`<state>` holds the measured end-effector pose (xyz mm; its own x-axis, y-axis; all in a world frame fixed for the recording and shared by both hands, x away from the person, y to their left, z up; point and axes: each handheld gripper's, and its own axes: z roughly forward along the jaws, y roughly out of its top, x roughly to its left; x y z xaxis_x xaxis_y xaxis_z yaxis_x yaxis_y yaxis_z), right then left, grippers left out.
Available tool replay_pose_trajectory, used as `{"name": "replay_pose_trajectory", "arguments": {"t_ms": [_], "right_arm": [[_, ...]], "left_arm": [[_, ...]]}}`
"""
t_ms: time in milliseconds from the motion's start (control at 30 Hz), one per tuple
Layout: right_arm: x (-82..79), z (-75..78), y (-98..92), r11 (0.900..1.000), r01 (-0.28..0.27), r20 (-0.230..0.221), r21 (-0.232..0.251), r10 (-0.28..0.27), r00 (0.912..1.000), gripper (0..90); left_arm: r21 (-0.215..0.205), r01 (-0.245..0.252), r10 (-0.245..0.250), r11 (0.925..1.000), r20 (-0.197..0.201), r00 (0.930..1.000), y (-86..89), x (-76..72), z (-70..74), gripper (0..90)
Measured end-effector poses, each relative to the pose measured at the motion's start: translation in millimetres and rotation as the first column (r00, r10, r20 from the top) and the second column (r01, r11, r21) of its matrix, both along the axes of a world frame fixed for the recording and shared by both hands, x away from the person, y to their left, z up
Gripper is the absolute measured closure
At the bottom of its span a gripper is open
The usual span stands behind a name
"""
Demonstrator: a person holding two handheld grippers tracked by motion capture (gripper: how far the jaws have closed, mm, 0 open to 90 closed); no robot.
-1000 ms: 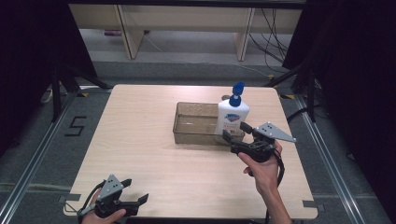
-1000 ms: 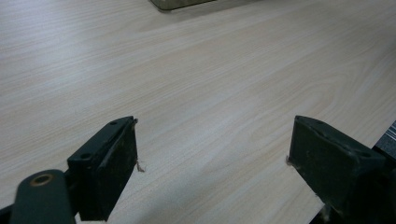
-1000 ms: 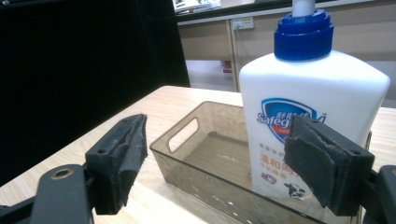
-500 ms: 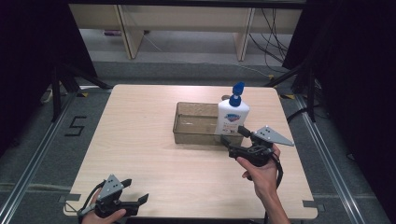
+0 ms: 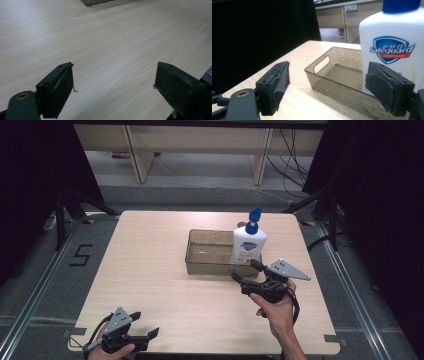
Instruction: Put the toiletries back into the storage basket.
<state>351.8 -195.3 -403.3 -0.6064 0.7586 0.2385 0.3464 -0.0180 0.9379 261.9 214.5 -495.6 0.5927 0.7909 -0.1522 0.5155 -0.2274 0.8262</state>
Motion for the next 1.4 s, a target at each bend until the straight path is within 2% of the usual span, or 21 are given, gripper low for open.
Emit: {"name": "replay_pose_trajectory", "arguments": {"t_ms": [33, 100, 200, 333, 367, 433, 467, 500, 533, 567, 600, 733, 767, 867, 967, 1000, 1033, 1133, 1200, 1233, 1400], "right_arm": [[0.1, -0.5, -0.2, 1.000, -0.001, 0.012, -0.011, 0.001, 0.9999, 19.6], [-2.8, -1.7, 2.7, 1.000, 0.001, -0.024, 0.016, 0.000, 0.9997, 19.5], [-1.3, -5.1, 3.5, 1.000, -0.012, 0.008, -0.003, 0.012, 0.9999, 19.4], [-3.4, -7.3, 6.2, 1.000, -0.023, 0.002, -0.002, 0.023, 0.9997, 19.1], [-4.9, -7.3, 7.0, 1.000, -0.029, -0.020, 0.003, 0.029, 0.9994, 19.0], [-5.2, -8.9, 8.2, 0.999, -0.035, -0.017, 0.000, 0.035, 0.9992, 19.0], [-4.7, -9.6, 7.4, 0.999, -0.029, 0.008, -0.020, 0.030, 0.9995, 18.8], [-5.8, -10.0, 9.0, 0.999, -0.034, -0.009, -0.003, 0.034, 0.9994, 18.8], [-5.7, -11.0, 9.3, 0.999, -0.035, 0.004, -0.008, 0.035, 0.9994, 18.7], [-8.2, -11.1, 10.9, 0.999, -0.033, -0.025, 0.012, 0.033, 0.9991, 18.7], [-7.1, -11.4, 9.6, 0.999, -0.040, -0.010, -0.013, 0.040, 0.9992, 18.5], [-9.4, -15.1, 12.7, 0.999, -0.038, -0.028, -0.001, 0.038, 0.9989, 18.2], [-8.4, -16.0, 11.9, 0.999, -0.050, -0.006, -0.022, 0.049, 0.9988, 18.0], [-9.9, -18.9, 14.8, 0.998, -0.055, -0.017, -0.004, 0.055, 0.9983, 17.8], [-11.2, -21.7, 14.9, 0.998, -0.051, -0.011, -0.036, 0.051, 0.9986, 17.6], [-11.3, -23.5, 15.9, 0.998, -0.058, -0.007, -0.026, 0.058, 0.9983, 17.5], [-13.0, -24.2, 17.2, 0.998, -0.063, -0.035, -0.015, 0.062, 0.9975, 17.5], [-13.2, -27.5, 17.3, 0.997, -0.064, -0.015, -0.040, 0.064, 0.9979, 17.3], [-15.0, -28.0, 18.8, 0.997, -0.071, -0.038, -0.033, 0.069, 0.9969, 17.0], [-14.5, -29.3, 19.0, 0.997, -0.067, -0.017, -0.035, 0.066, 0.9977, 17.0], [-17.8, -30.5, 20.2, 0.997, -0.077, -0.039, -0.030, 0.076, 0.9963, 17.1]], "left_arm": [[-0.001, 0.002, -0.002, 1.0000, 0.000, 1.0000, 0.1, 0.2, 0.0, 14.8], [0.005, 0.001, -0.001, 1.0000, -0.001, 1.0000, 0.5, 0.2, 0.1, 14.8], [0.000, -0.002, 0.002, 1.0000, 0.000, 1.0000, -0.1, 0.0, 0.0, 14.8], [-0.001, 0.000, 0.000, 1.0000, 0.001, 1.0000, 0.0, 0.2, -0.1, 14.8], [-0.005, 0.000, 0.000, 1.0000, 0.001, 1.0000, -0.1, 0.1, -0.1, 14.8], [0.010, -0.007, 0.007, 0.9999, -0.002, 1.0000, 0.0, -0.6, 0.9, 14.8], [0.011, -0.007, 0.008, 0.9999, -0.002, 1.0000, 0.0, -0.6, 0.9, 14.8], [0.007, -0.007, 0.007, 0.9999, -0.001, 1.0000, -0.3, -0.5, 0.6, 14.8], [-0.001, -0.002, 0.002, 1.0000, 0.003, 1.0000, -0.3, 0.0, -0.1, 14.8], [-0.001, 0.001, -0.001, 1.0000, 0.001, 1.0000, -0.2, 0.1, 0.0, 14.8], [-0.002, 0.000, 0.000, 1.0000, 0.001, 1.0000, -0.2, 0.2, -0.1, 14.8], [0.009, -0.007, 0.007, 0.9999, -0.001, 1.0000, -0.1, -0.6, 0.8, 14.8], [0.009, -0.007, 0.007, 0.9999, -0.001, 1.0000, -0.1, -0.7, 0.8, 14.8], [0.009, -0.006, 0.006, 0.9999, 0.000, 1.0000, -0.2, -0.8, 1.0, 14.8], [0.009, -0.005, 0.005, 0.9999, 0.002, 1.0000, 0.3, -0.7, 1.0, 14.7], [0.008, -0.004, 0.004, 1.0000, 0.002, 1.0000, 0.3, -0.5, 0.8, 14.8], [0.003, -0.006, 0.006, 1.0000, 0.003, 1.0000, -0.2, -0.5, 0.6, 14.7], [0.009, -0.002, 0.002, 1.0000, 0.002, 1.0000, 0.0, -0.7, 0.9, 14.8], [-0.003, 0.006, -0.006, 1.0000, 0.008, 1.0000, -0.1, 0.1, -0.1, 14.7], [-0.003, 0.005, -0.005, 1.0000, 0.008, 1.0000, -0.2, 0.0, -0.2, 14.7], [-0.004, 0.006, -0.006, 1.0000, 0.009, 0.9999, -0.2, 0.0, -0.1, 14.8]]}}
